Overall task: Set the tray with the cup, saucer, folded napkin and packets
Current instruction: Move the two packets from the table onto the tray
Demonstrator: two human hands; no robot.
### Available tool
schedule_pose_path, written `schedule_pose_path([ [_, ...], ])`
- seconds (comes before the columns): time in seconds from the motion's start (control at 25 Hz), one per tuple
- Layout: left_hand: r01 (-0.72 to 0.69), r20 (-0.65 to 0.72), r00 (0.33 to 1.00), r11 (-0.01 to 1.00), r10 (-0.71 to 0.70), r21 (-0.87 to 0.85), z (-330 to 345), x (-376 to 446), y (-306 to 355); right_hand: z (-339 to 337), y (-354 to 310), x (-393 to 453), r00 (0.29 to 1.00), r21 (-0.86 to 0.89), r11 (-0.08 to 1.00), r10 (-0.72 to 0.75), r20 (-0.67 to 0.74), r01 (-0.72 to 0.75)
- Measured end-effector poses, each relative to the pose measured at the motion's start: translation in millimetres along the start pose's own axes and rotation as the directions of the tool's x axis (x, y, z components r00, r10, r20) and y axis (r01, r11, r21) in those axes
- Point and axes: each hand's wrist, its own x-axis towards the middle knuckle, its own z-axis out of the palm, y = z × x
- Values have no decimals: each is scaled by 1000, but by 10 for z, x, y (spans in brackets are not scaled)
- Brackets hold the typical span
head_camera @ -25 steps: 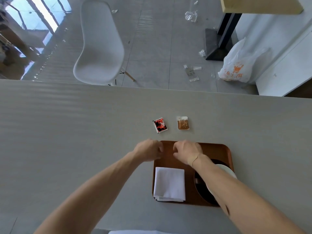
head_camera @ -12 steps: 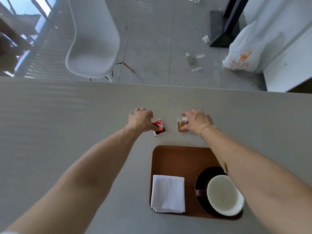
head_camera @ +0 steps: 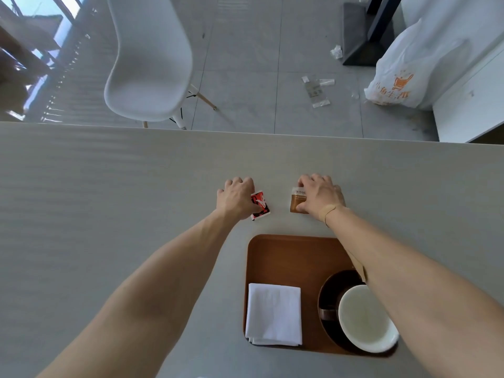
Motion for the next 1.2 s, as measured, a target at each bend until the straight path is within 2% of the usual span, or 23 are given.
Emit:
schedule_pose_path([
  [0.2,5,-35,999,987,-11,-163,29,-168,-1,48,39,-152,997,187,982,42,-65,-29],
  [0.4,7,-60,998,937,-30,-349,20,-458,8,51,-10,-492,980,422,906,100,-169,-20],
  [0.52,-23,-102,994,893,-26,-450,23,-645,-11,85,-48,-739,972,470,882,97,-212,14],
  [0.64,-36,-119,992,849,-32,-527,79,-861,-61,123,-51,-939,980,480,877,62,-189,37],
  [0.92,-8,70,997,921,38,-390,314,-1150,-146,303,-100,-1163,996,411,911,-27,88,-12],
  [1.08,-51,12,998,955,57,-292,406,-1147,-110,397,-126,-1172,990,339,941,-47,130,0],
  [1.2,-117,-71,992,982,108,-151,463,-1115,-72,462,-156,-1153,998,255,967,-37,58,21],
])
